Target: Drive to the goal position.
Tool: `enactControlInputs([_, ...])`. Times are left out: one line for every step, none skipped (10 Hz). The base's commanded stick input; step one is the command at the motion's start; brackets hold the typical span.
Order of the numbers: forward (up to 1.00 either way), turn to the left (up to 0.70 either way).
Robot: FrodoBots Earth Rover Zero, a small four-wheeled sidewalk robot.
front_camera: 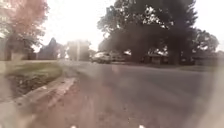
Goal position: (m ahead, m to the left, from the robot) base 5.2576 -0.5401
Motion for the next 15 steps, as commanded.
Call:
enactControlInputs([1.00, 0.00])
enactControlInputs([1.00, 0.00])
enactControlInputs([1.00, 0.06])
enactControlInputs([1.00, 0.40])
enactControlInputs([1.00, 0.40])
enactControlInputs([1.00, 0.40])
enactControlInputs([1.00, 0.40])
enactControlInputs([1.00, 0.40])
enactControlInputs([1.00, 0.40])
enactControlInputs([1.00, 0.40])
enactControlInputs([1.00, 0.40])
enactControlInputs([1.00, 0.40])
enactControlInputs([1.00, 0.19])
enactControlInputs([1.00, 0.03])
enactControlInputs([1.00, 0.00])
